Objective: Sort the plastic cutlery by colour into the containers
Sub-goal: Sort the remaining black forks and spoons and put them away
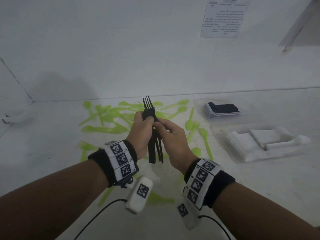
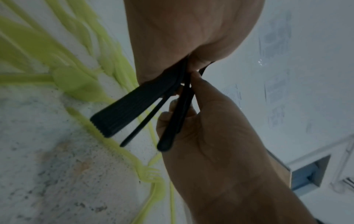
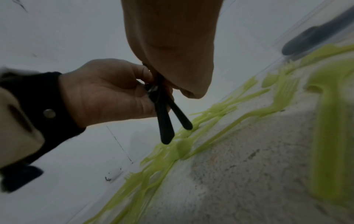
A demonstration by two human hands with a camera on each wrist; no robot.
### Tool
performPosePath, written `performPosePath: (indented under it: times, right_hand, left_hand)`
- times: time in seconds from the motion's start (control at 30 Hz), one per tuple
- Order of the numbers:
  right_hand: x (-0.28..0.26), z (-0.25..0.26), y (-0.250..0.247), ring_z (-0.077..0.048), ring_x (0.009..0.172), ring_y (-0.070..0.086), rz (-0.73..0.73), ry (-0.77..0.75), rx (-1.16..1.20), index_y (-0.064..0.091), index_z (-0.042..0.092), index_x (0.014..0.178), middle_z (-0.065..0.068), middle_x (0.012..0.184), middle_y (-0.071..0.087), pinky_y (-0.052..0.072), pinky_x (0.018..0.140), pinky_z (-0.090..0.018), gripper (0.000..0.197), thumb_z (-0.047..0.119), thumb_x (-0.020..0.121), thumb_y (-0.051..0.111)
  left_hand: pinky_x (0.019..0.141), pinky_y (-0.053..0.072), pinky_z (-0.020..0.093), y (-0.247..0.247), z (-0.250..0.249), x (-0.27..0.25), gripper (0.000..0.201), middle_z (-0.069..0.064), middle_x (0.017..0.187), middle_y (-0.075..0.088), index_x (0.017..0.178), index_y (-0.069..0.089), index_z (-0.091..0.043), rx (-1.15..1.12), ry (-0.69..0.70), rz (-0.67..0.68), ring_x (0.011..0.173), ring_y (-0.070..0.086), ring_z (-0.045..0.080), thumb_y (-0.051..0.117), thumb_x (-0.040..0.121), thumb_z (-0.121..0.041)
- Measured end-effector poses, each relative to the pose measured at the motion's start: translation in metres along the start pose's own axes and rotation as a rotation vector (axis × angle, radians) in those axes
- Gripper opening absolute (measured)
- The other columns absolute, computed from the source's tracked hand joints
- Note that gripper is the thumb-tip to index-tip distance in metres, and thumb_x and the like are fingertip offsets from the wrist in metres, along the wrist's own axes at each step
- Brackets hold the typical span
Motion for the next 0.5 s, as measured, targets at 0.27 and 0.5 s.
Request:
performPosePath:
  times: [0.27, 0.5]
  right_hand:
    - [0.0, -0.003, 0.018, -0.013, 0.12, 0.066, 0.201, 0.078, 0.008, 0.068, 0.024, 0.136, 0.004, 0.125, 0.073, 0.051, 0.104, -0.033, 0.038, 0.01, 0.108, 0.046]
    - [0.004, -0.011, 0.011, -0.008, 0.07, 0.042, 0.173, 0.177, 0.194, 0.067, 0.02, 0.136, 0.008, 0.083, 0.059, 0.035, 0.066, -0.022, 0.038, 0.008, 0.106, 0.047]
  left_hand:
    - [0.065, 0.044, 0.036, -0.001, -0.001, 0.0, 0.014, 0.007, 0.096, 0.043, 0.105, 0.044, -0.016, 0.002, 0.036, -0.011, 0.082, 0.047, 0.022, 0.042, 0.094, -0.007]
    - [0.075, 0.047, 0.039, -0.003, -0.003, 0.007, 0.029, 0.012, 0.104, 0.05, 0.121, 0.045, -0.013, 0.105, -0.026, 0.133, 0.088, 0.053, 0.023, 0.048, 0.095, -0.001]
Point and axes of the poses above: each hand's wrist, its own x-axis towards the middle knuckle, its own y-axis out of the palm, z = x × y, the point moved 6 cm from there along x, towards the middle knuckle
